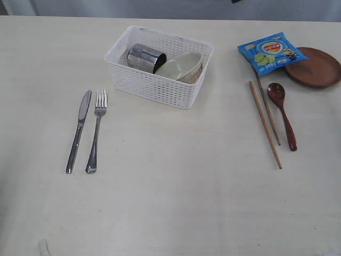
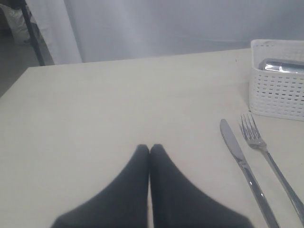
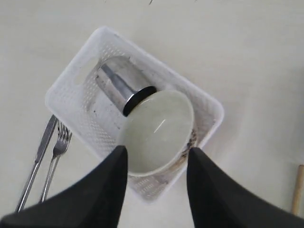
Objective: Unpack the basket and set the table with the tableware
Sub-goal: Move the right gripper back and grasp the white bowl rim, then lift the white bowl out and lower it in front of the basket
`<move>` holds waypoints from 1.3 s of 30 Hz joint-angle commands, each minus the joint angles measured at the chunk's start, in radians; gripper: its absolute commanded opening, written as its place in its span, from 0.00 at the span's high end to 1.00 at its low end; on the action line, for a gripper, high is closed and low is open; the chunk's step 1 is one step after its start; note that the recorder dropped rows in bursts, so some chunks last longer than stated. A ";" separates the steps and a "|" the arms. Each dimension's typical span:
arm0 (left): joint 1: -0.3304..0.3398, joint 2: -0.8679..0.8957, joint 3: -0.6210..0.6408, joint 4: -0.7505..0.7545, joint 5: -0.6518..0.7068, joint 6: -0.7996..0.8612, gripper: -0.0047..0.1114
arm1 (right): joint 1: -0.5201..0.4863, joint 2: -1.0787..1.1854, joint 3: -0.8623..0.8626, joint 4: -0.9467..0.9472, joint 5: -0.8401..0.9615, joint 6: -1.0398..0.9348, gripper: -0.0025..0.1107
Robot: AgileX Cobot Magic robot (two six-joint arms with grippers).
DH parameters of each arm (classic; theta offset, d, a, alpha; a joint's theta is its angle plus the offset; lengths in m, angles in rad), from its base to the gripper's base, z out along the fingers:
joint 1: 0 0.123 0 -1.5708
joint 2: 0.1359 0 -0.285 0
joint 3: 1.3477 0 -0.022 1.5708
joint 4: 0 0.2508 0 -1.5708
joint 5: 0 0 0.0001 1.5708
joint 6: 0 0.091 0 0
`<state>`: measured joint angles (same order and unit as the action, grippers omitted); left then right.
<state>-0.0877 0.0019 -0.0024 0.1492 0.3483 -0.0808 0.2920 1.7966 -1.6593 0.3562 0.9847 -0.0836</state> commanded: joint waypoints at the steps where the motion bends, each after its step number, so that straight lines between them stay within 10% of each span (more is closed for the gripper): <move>1: -0.006 -0.002 0.002 -0.003 -0.001 -0.002 0.96 | 0.133 0.023 -0.002 -0.195 -0.024 0.120 0.63; 33: -0.006 -0.002 0.002 0.004 -0.001 -0.002 0.96 | 0.117 0.370 -0.070 -0.197 -0.112 0.150 0.63; 39: -0.006 -0.002 0.002 0.004 -0.001 -0.002 0.96 | 0.117 0.331 -0.073 -0.201 -0.116 0.099 0.98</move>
<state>-0.0877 0.0019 -0.0024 0.1492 0.3483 -0.0808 0.4109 2.1640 -1.7247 0.1574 0.8651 0.0411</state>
